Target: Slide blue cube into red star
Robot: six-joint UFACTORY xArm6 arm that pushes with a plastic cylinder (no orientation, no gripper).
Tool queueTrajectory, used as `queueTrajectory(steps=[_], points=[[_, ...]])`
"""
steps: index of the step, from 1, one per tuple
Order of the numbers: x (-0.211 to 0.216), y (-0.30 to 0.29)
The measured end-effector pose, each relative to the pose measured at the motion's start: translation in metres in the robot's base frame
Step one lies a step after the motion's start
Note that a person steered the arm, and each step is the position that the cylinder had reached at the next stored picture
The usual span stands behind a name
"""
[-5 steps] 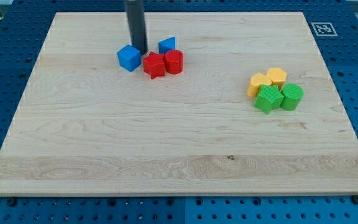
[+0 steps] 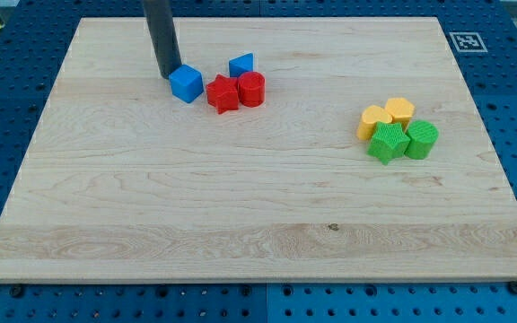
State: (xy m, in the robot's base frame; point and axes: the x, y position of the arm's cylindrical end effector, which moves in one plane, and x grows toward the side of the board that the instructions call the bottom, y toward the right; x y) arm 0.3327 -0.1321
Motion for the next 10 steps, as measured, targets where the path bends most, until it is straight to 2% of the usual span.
queueTrajectory(steps=[10], points=[[0.017,0.018]])
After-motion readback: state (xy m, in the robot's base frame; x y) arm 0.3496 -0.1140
